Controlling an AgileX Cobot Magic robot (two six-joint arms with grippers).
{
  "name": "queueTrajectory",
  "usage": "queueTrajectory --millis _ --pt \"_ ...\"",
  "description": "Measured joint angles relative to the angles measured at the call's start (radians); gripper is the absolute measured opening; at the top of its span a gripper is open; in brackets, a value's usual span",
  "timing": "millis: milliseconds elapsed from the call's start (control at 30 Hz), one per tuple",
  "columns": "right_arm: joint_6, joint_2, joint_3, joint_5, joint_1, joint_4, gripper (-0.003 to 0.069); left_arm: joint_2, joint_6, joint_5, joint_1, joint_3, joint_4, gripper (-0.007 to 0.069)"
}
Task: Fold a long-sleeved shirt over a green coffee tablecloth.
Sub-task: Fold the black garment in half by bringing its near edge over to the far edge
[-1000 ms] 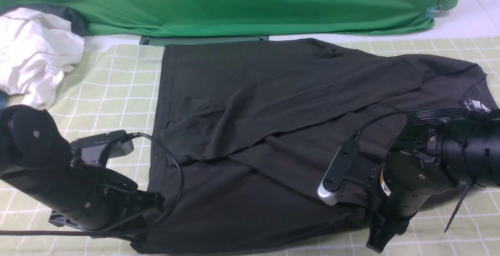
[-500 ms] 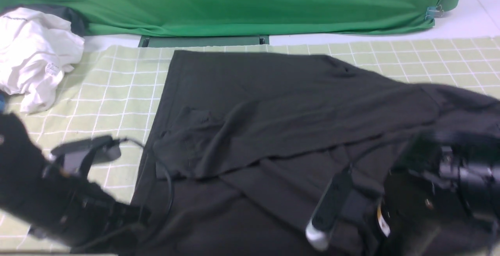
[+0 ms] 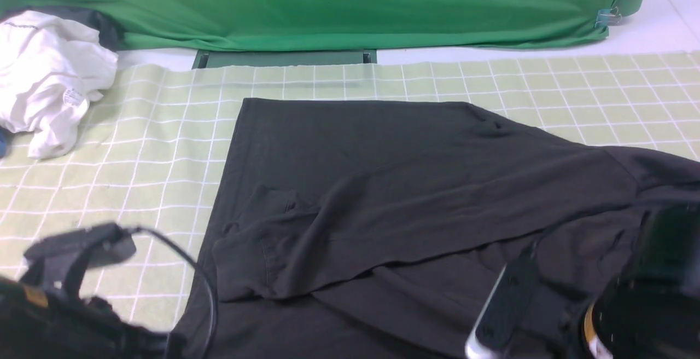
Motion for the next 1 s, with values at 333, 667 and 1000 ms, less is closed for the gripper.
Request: queueTrajectory --millis 333,667,1000 --pt "-0.066 0.118 -0.219 -0.060 -0.270 -0.022 0.0033 0.186 -0.013 -0.221 0.016 -0.147 -0.105 0.0020" --pt "-0.100 0.378 -0.515 -0.075 -0.432 -0.027 0.0033 0.572 -0.006 -0.309 0.083 -0.462 -0.150 0.0020" --pt "-0.126 0.568 -0.735 -0.099 -0.492 -0.031 0.0033 0.805 -0.066 -0.300 0.083 -0.761 -0.154 0.0020"
